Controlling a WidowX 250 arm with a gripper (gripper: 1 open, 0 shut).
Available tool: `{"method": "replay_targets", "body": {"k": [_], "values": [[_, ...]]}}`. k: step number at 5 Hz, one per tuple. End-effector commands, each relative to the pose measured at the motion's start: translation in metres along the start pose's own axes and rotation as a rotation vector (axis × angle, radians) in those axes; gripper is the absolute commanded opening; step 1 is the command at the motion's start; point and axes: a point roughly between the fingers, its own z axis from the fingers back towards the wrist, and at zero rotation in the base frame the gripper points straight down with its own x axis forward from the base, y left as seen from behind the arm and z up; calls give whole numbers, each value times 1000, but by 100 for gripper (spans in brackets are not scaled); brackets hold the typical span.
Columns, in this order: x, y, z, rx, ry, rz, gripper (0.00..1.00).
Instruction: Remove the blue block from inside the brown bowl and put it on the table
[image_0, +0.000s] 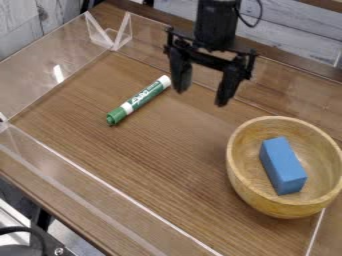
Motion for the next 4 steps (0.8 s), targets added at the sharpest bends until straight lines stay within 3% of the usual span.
{"method": "replay_targets", "body": {"k": [1, 3, 4], "values": [[-4, -21, 20, -27, -94, 32, 100], [-14, -67, 22, -82, -155, 75, 100], [-13, -79, 19, -102, -179, 101, 100]]}}
